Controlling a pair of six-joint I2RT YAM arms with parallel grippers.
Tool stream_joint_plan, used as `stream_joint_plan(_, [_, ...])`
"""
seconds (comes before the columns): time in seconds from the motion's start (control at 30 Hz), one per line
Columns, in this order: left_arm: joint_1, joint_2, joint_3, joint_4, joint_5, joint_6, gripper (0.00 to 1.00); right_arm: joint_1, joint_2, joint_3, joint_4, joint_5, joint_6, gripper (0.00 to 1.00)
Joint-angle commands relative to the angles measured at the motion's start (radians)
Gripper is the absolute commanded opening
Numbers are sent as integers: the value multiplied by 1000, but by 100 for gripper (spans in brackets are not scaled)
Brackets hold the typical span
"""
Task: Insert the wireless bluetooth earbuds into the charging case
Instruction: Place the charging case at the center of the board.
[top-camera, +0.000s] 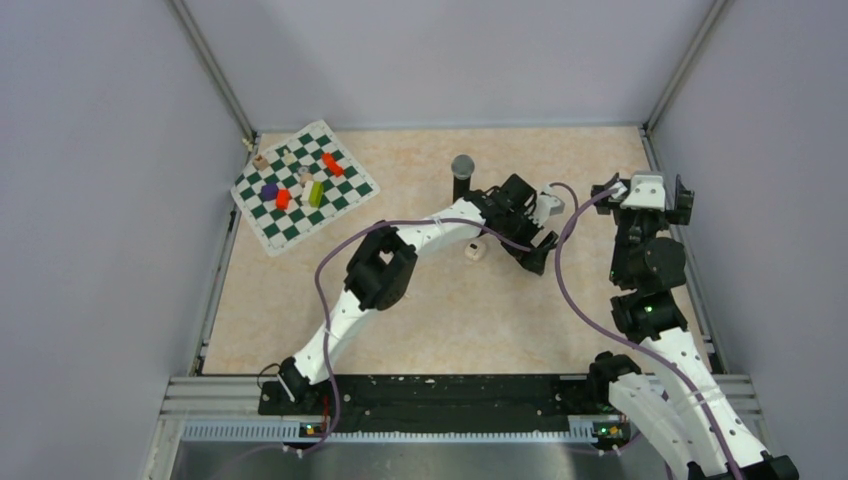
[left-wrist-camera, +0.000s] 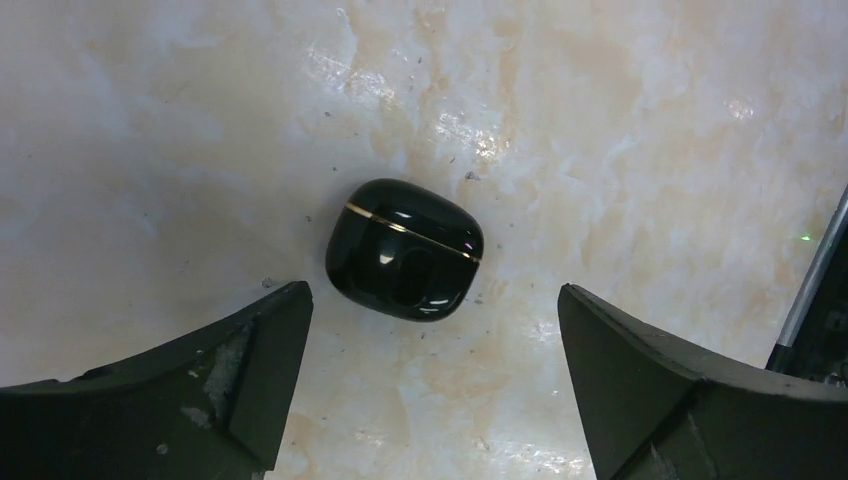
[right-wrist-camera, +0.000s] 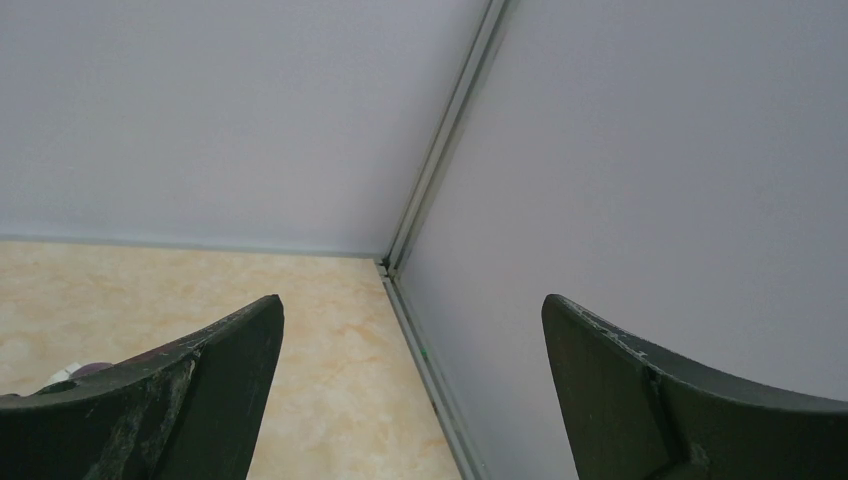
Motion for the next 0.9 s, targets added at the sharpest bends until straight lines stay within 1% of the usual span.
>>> stream_joint_plan(0.0, [-1,-8,23,2,-32,0,99,-8,-14,3,37,2,15,99])
stream_joint_plan(0.17, [-1,-58,14,-14,-36,11,99,-5,-8,3,37,2,17,99])
stream_joint_plan(0.27, [-1,-115,-10,-23,-17,29,99,-4,2,10,25,7,33,99])
stream_joint_plan(0.4, [-3,-214,-70,-32,27,94,99,-5,23,29,-4,9,70,99])
stream_joint_plan(0.5, [-3,-308,-123,-72,81,186,99,-5,38,57,-38,5,110,99])
stream_joint_plan(0.6, [-3,-412,-176,-161,127,329,99,-5,49,115,-122,-32,170,99])
stream_joint_plan(0.73, [-3,-550,-254,-288,125,502,99,-4,87,182,-208,-146,231,98])
stream_joint_plan(0.8, [-1,-599,-265,-376,109,560,99,-6,127,214,-261,-272,242,96])
stream_joint_plan(0.87, [4,-637,-270,-456,59,583,99,-4,166,249,-330,-431,243,95])
